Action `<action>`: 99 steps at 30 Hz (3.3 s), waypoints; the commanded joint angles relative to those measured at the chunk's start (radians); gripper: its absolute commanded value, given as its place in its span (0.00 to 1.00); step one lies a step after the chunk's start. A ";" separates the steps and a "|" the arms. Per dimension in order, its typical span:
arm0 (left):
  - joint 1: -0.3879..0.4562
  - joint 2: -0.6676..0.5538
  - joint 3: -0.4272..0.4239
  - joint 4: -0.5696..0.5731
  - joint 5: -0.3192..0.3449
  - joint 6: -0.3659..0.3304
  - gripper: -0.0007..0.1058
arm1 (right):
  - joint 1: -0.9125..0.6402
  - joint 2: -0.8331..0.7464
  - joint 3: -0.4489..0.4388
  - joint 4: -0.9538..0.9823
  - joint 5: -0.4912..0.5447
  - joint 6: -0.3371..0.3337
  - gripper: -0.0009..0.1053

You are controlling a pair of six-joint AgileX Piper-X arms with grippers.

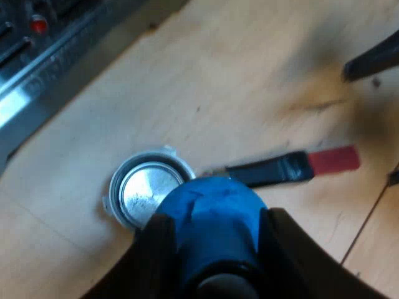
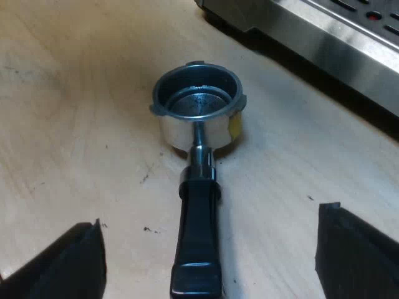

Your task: Grind coffee beans and then tamp

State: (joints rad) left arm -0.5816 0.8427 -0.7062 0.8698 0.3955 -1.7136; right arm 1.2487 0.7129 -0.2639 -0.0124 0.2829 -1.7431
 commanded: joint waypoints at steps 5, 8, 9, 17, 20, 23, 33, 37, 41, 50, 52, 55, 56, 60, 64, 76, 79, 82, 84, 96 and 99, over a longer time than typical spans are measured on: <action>-0.044 0.077 -0.009 -0.049 -0.003 0.030 0.01 | 0.002 -0.007 0.001 -0.014 0.009 -0.002 0.67; -0.072 0.139 -0.009 -0.069 -0.039 0.046 0.01 | 0.002 -0.007 0.001 -0.014 0.004 -0.002 0.67; -0.073 0.161 -0.009 -0.072 -0.052 0.059 0.01 | 0.002 -0.007 0.001 -0.014 0.004 -0.002 0.67; -0.073 0.264 -0.009 -0.117 -0.067 0.067 0.01 | 0.002 -0.007 0.001 -0.014 0.004 -0.002 0.67; -0.073 0.296 -0.009 -0.136 -0.070 0.067 0.01 | 0.002 -0.007 0.001 -0.014 0.004 -0.002 0.67; -0.073 0.316 -0.009 -0.149 -0.070 0.067 0.01 | 0.002 -0.007 0.001 -0.014 0.004 -0.002 0.67; -0.073 0.350 -0.009 -0.202 -0.079 0.067 0.01 | 0.002 -0.007 0.001 -0.014 0.004 -0.002 0.67; -0.073 0.350 -0.009 -0.202 -0.096 0.067 0.01 | 0.002 -0.007 0.001 -0.014 0.004 -0.002 0.67; -0.073 0.350 -0.005 -0.187 -0.109 0.067 0.01 | 0.002 -0.007 0.001 -0.014 0.004 -0.002 0.67; -0.073 0.427 0.011 -0.233 -0.049 0.081 0.01 | 0.002 -0.007 0.001 -0.014 0.004 -0.002 0.67; -0.073 0.444 0.011 -0.233 -0.048 0.081 0.01 | 0.002 -0.007 0.001 -0.014 0.004 -0.002 0.67; -0.073 0.469 0.011 -0.233 -0.051 0.081 0.01 | 0.002 -0.007 0.001 -0.014 0.004 -0.002 0.67; -0.073 0.480 0.011 -0.233 -0.054 0.081 0.01 | 0.002 -0.007 0.001 -0.014 0.004 -0.002 0.67; -0.073 0.513 0.011 -0.219 -0.056 0.081 0.01 | 0.002 -0.007 0.001 -0.014 0.004 -0.002 0.67; -0.073 0.542 0.013 -0.215 -0.063 0.083 0.01 | 0.002 -0.007 0.001 -0.014 0.004 -0.002 0.67; -0.193 0.550 0.048 -0.219 -0.238 0.170 0.01 | 0.002 -0.007 0.001 -0.014 0.005 -0.010 0.67; -0.227 0.550 0.069 -0.218 -0.253 0.170 0.01 | 0.002 -0.007 0.001 -0.014 0.005 -0.010 0.67; -0.241 0.550 0.070 -0.216 -0.274 0.168 0.01 | 0.002 -0.007 0.001 -0.014 0.005 -0.010 0.67; -0.241 0.550 0.070 -0.216 -0.282 0.165 0.01 | 0.002 -0.007 0.001 -0.014 0.005 -0.010 0.67; -0.241 0.476 0.040 -0.209 -0.294 0.140 0.01 | 0.002 -0.007 0.001 -0.045 0.004 -0.010 0.67; -0.241 0.431 0.033 -0.209 -0.294 0.140 0.01 | 0.002 -0.007 0.001 -0.082 0.000 -0.033 0.67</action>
State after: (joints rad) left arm -0.8137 1.2866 -0.6869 0.6051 0.1174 -1.5721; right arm 1.2487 0.7129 -0.2639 -0.0404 0.2818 -1.7422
